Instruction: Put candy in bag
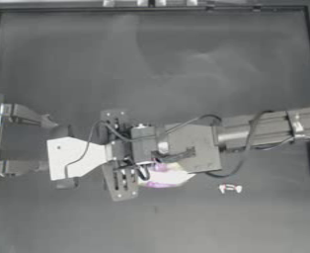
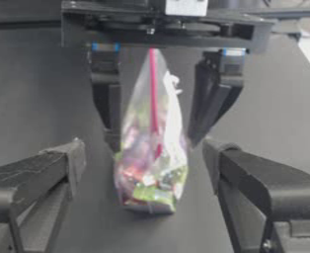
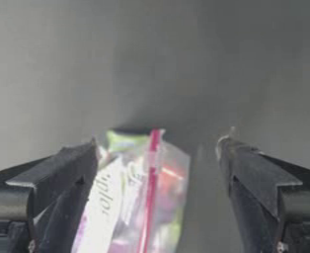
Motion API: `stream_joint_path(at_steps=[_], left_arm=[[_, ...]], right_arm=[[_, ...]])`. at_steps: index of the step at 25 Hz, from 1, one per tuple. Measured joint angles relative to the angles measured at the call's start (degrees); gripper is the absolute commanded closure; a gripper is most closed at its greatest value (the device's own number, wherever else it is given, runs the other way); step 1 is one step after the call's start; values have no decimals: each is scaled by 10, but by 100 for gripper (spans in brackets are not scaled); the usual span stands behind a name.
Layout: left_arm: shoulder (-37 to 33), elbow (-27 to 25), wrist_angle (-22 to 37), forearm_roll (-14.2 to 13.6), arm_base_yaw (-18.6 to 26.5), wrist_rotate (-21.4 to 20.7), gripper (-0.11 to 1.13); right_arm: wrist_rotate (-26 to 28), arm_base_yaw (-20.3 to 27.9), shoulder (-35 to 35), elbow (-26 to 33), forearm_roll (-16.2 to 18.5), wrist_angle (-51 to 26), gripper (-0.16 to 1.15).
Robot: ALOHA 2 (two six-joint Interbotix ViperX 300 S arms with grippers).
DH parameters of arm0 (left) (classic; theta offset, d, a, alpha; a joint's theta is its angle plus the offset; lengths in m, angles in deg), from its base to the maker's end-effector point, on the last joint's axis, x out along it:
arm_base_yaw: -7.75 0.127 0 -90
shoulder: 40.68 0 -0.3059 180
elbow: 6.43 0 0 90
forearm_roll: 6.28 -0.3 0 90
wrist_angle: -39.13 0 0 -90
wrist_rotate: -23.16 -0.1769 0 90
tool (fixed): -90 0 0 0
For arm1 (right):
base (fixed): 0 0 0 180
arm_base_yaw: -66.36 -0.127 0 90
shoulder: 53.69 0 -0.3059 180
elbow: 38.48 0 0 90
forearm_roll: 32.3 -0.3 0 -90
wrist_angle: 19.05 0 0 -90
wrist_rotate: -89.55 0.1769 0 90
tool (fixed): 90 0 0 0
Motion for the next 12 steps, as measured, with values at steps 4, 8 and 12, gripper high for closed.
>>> stream_joint_path(at_steps=[4,8,12], left_arm=[[0,0,2,0,0,0,1],[0,-2,1,0,0,0,1],[0,-12,0,0,0,4,1]], right_arm=[[0,0,1,1,-1,-6,4],[0,0,1,1,-2,-7,14],[-1,0,1,0,-3,-7,17]])
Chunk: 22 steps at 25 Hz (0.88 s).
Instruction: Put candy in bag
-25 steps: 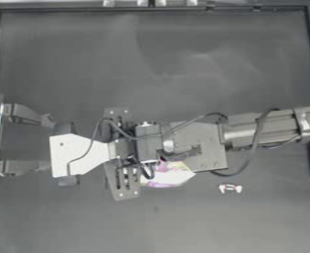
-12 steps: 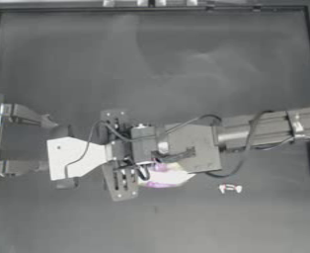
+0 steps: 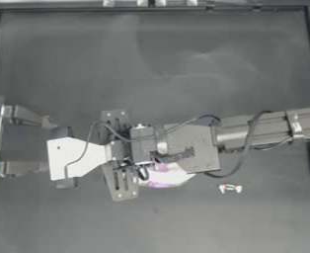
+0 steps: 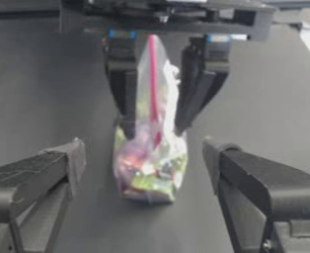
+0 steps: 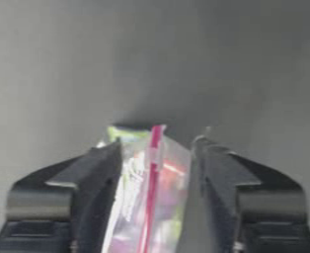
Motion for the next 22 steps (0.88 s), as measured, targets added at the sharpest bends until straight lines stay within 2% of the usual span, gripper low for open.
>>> stream_joint_path(at_steps=[18,22], left_arm=[[0,-1,-2,0,0,2,1],[0,-1,-2,0,0,2,1]], right_arm=[[0,0,1,0,0,2,20],[0,0,4,1,0,2,30]])
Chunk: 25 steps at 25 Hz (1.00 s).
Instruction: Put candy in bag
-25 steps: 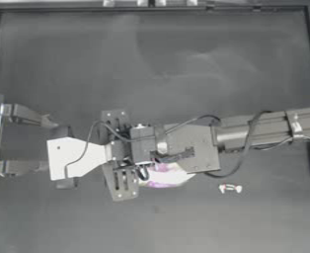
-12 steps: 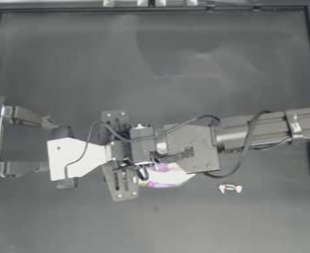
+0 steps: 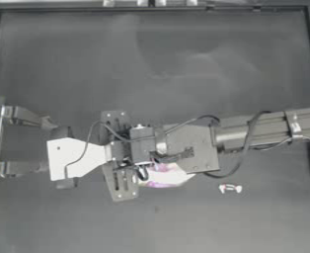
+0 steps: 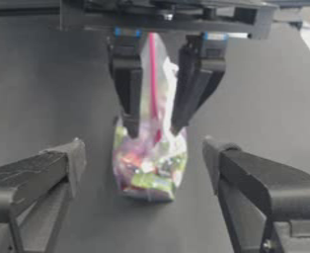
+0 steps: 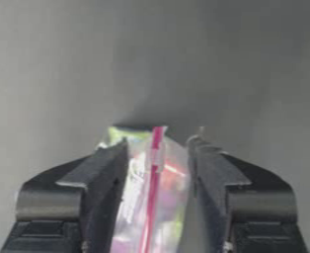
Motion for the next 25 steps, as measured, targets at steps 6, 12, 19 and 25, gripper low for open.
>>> stream_joint_path(at_steps=[6,12,19,25], left_arm=[[0,0,0,0,0,0,1],[0,0,0,0,0,0,1],[0,0,0,0,0,0,1],[0,-1,0,1,0,1,1]], right_arm=[[0,0,3,0,0,-2,41],[0,0,2,2,0,-2,46],[-1,0,2,3,0,-3,76],[-3,0,2,3,0,1,81]])
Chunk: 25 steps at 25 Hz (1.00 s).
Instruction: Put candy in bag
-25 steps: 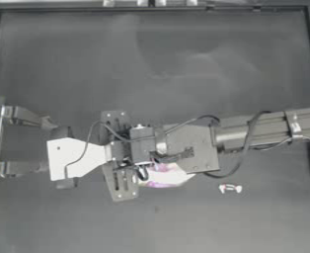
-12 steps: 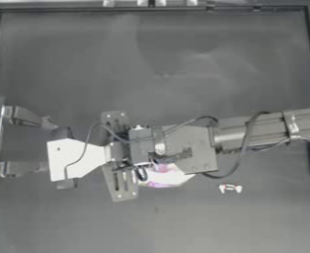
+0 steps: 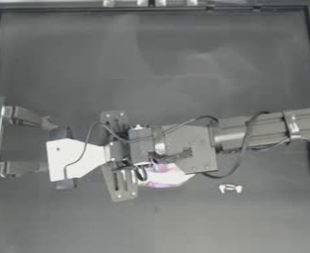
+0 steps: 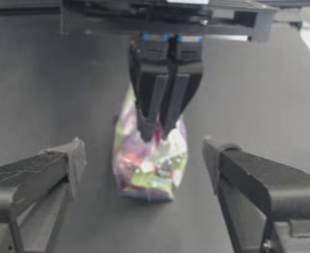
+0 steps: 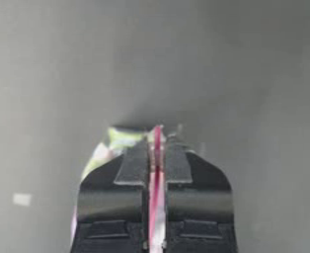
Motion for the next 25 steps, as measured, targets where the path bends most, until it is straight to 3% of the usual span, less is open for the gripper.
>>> stream_joint_path(at_steps=[12,25], left_arm=[[6,-8,0,27,0,0,1],[132,11,-69,46,-16,0,1]], right_arm=[[1,3,-31,-44,-1,45,83],[19,6,-88,-127,0,111,88]])
